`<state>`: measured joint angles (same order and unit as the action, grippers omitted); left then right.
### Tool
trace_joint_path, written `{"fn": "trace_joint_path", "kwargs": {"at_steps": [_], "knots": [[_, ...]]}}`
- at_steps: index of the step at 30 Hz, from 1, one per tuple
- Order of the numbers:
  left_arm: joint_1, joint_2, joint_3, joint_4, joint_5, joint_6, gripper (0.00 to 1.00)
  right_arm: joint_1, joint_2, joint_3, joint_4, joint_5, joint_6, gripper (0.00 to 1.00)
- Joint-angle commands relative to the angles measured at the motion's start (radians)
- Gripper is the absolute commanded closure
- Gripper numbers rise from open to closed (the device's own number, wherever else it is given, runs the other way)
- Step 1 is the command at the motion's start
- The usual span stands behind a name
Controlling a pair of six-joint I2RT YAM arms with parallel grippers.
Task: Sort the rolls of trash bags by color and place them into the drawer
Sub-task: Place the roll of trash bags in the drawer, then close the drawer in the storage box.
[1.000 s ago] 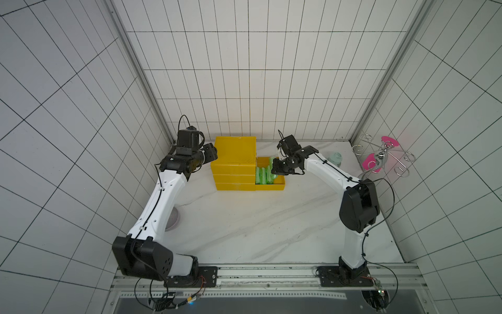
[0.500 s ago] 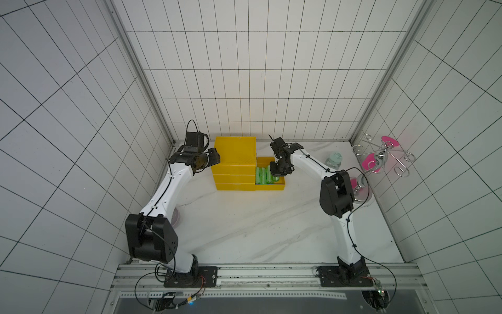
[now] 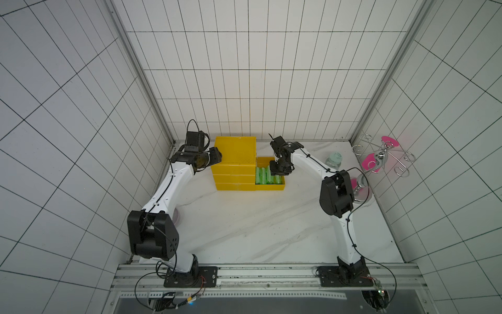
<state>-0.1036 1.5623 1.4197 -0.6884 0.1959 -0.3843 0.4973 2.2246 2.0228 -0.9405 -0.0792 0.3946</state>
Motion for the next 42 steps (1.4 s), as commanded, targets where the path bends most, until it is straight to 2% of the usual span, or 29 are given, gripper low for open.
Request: {"fn": "trace_joint_path", "kwargs": {"at_steps": [1, 5, 9, 12, 19, 28, 42], "knots": [[0.006, 0.031, -0.002, -0.017, 0.01, 0.015, 0.49, -0.005, -0.142, -0.009, 0.027, -0.018, -0.019, 0.53], [0.009, 0.033, 0.001, -0.022, 0.018, 0.015, 0.5, -0.031, -0.2, -0.043, 0.031, 0.005, -0.041, 0.55], [0.009, 0.033, 0.003, -0.026, 0.025, 0.018, 0.5, -0.095, -0.198, -0.089, 0.026, 0.024, -0.055, 0.61], [0.01, 0.033, 0.002, -0.026, 0.026, 0.018, 0.5, -0.13, -0.175, -0.121, 0.021, 0.058, -0.074, 0.64], [0.01, 0.038, 0.002, -0.034, 0.036, 0.018, 0.51, -0.168, -0.052, -0.136, 0.029, 0.039, -0.086, 0.69], [0.011, 0.057, 0.017, -0.049, 0.058, 0.024, 0.51, -0.169, 0.078, -0.072, 0.057, -0.065, -0.071, 0.7], [0.009, 0.074, 0.03, -0.055, 0.112, 0.013, 0.51, -0.143, 0.09, -0.074, 0.147, -0.222, -0.007, 0.7]]}}
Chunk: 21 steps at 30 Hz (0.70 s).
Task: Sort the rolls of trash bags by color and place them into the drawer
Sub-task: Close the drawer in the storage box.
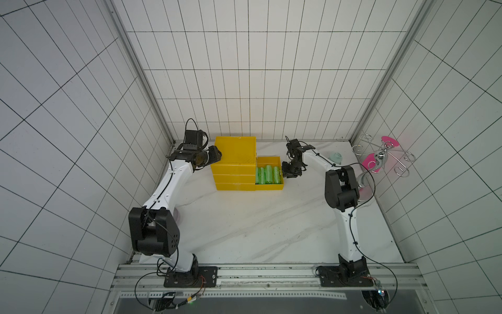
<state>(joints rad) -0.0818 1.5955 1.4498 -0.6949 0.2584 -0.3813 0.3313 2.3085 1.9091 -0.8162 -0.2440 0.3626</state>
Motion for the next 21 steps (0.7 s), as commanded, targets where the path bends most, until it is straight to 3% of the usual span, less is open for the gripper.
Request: {"fn": "trace_joint_path", "kwargs": {"at_steps": [1, 21], "knots": [[-0.012, 0.043, 0.0, -0.051, 0.052, 0.01, 0.51, 0.027, 0.009, 0.043, 0.025, -0.063, 0.028, 0.7], [-0.067, 0.095, 0.008, -0.057, 0.109, 0.007, 0.51, 0.151, 0.144, 0.273, 0.007, -0.271, 0.111, 0.69]]}}
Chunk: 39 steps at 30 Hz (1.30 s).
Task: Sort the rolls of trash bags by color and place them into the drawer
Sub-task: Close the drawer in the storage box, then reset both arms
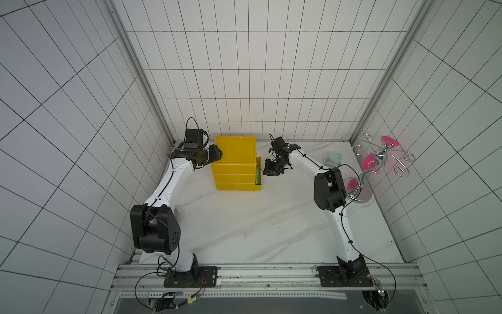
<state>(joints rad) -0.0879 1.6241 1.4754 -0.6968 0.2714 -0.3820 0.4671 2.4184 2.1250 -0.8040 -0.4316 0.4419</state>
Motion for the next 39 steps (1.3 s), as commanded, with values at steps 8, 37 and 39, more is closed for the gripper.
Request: {"fn": "trace_joint_path", "kwargs": {"at_steps": [8, 37, 39], "knots": [[-0.07, 0.071, -0.026, -0.052, 0.106, 0.004, 0.51, 0.022, 0.057, 0.054, 0.061, -0.202, 0.089, 0.7], [0.029, -0.552, -0.474, 0.227, -0.155, -0.117, 0.17, 0.009, -1.019, -0.987, 0.305, 0.376, -0.179, 0.52], [0.024, -0.623, -0.555, 0.292, -0.225, -0.111, 0.12, 0.002, -1.139, -1.075, 0.371, 0.449, -0.158, 0.49]]}}
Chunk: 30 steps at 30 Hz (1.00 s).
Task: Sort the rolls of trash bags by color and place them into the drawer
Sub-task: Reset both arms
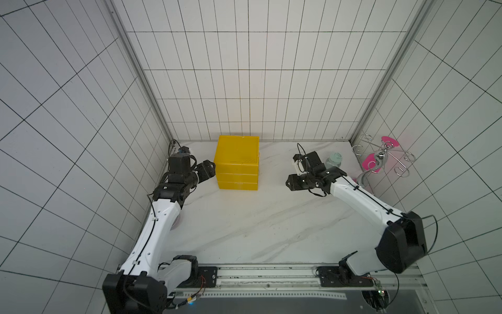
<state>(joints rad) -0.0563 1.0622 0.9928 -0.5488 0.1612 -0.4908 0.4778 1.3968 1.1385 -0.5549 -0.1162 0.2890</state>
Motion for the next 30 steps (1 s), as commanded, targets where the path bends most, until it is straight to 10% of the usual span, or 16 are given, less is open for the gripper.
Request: {"fn": "trace_joint_path", "kwargs": {"at_steps": [1, 6, 11, 15, 19, 30], "knots": [[-0.01, -0.089, -0.107, 0.174, -0.144, 0.006, 0.06, -0.011, -0.166, -0.123, 0.15, 0.172, 0.001, 0.47], [-0.023, -0.282, -0.341, 0.398, -0.299, 0.082, 0.01, -0.031, -0.33, -0.258, 0.29, 0.217, -0.093, 0.22], [-0.023, -0.396, -0.516, 0.565, -0.377, 0.124, 0.01, -0.033, -0.334, -0.306, 0.384, 0.291, -0.114, 0.35], [-0.019, -0.415, -0.682, 0.807, -0.437, 0.106, 0.02, -0.041, -0.342, -0.323, 0.465, 0.289, -0.157, 0.26], [-0.02, -0.332, -0.662, 0.716, -0.472, 0.156, 0.01, -0.092, -0.355, -0.406, 0.616, 0.397, -0.173, 0.07], [-0.127, 0.058, -0.679, 1.003, -0.658, 0.319, 0.01, -0.277, -0.195, -0.682, 1.01, 0.604, -0.308, 0.06]]}}
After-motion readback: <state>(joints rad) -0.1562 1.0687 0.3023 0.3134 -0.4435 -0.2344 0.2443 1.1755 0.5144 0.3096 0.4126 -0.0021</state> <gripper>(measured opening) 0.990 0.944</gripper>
